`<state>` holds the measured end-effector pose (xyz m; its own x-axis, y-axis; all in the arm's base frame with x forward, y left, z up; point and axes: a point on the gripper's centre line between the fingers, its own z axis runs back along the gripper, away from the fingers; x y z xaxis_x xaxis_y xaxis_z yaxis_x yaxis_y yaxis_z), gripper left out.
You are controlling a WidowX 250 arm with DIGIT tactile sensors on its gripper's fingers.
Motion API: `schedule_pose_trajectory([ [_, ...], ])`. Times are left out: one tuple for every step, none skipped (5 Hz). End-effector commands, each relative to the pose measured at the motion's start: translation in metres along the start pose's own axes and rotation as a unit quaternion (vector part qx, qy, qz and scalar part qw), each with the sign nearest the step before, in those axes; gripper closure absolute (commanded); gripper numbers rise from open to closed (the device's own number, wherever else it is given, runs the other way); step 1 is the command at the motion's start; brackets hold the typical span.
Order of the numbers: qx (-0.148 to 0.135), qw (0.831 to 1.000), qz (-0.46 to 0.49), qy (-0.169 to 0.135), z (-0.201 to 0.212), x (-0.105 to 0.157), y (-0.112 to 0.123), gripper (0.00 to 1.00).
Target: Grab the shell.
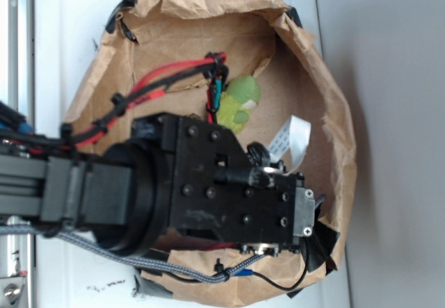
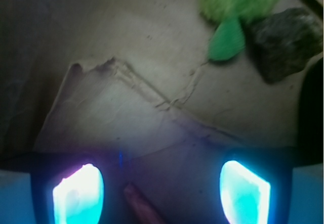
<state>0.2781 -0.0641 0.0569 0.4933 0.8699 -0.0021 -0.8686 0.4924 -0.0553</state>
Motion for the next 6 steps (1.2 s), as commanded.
schedule_pose_trajectory([
  [-0.008, 0.998, -0.056, 0.010, 0.004, -0.008, 0.009, 0.00],
  [-0.008, 0.996, -0.084, 0.018, 0.000, -0.010, 0.007, 0.00],
  [-0.011, 0.994, -0.108, 0.032, -0.011, -0.018, 0.004, 0.00],
  [-0.007, 0.994, -0.109, 0.032, -0.022, -0.015, -0.002, 0.00],
  [0.010, 0.992, -0.121, 0.044, -0.042, -0.014, -0.003, 0.00],
  [0.015, 0.992, -0.113, 0.043, -0.047, -0.012, -0.004, 0.00],
])
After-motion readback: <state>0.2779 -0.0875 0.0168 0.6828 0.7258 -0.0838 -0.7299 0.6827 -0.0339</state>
